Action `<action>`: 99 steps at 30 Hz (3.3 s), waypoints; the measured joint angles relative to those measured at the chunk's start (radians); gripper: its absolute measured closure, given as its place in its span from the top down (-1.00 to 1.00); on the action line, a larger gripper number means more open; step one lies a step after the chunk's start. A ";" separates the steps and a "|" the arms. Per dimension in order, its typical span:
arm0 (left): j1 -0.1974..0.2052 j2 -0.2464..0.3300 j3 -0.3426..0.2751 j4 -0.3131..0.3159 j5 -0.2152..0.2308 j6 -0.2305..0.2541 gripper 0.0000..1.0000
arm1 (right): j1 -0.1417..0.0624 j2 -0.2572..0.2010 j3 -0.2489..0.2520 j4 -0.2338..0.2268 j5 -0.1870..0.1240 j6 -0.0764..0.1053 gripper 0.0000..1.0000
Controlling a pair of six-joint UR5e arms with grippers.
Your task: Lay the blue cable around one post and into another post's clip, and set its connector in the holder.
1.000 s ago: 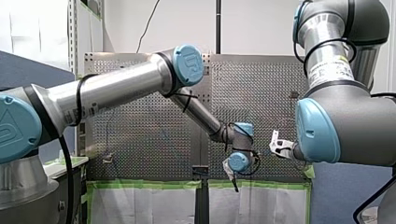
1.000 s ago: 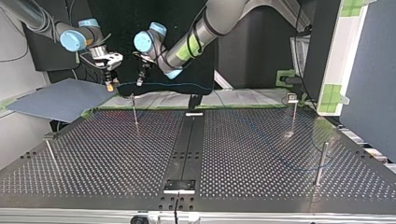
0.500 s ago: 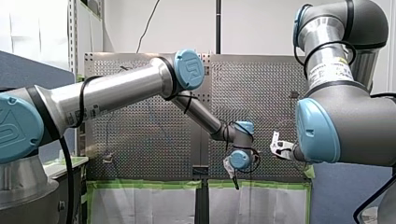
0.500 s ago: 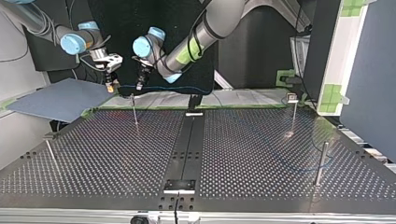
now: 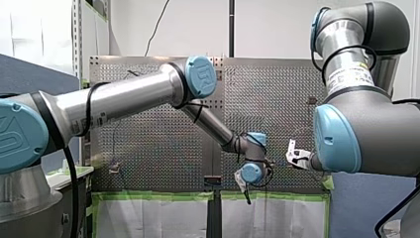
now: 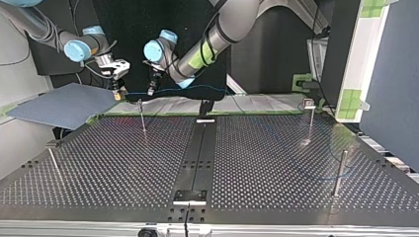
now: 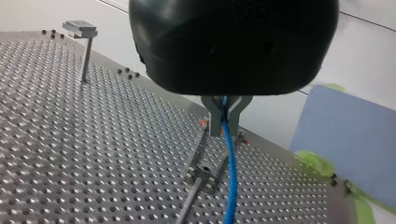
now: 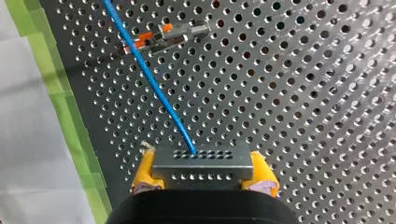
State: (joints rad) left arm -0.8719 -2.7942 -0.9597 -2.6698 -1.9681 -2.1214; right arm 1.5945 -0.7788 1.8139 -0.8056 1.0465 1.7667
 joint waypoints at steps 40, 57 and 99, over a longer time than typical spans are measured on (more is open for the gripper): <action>0.049 -0.045 0.060 -0.028 0.046 -0.001 -1.00 | -0.007 0.023 -0.093 0.137 0.012 0.006 -1.00; 0.055 -0.044 0.081 -0.055 0.059 0.000 -1.00 | -0.004 0.025 -0.093 0.127 0.017 0.006 -1.00; 0.056 -0.059 0.119 -0.124 0.077 -0.008 -1.00 | 0.013 0.029 -0.093 0.136 0.050 0.000 -1.00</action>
State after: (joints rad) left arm -0.8162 -2.8531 -0.8407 -2.7938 -1.8914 -2.1296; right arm 1.6071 -0.7496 1.7206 -0.6693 1.0967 1.7663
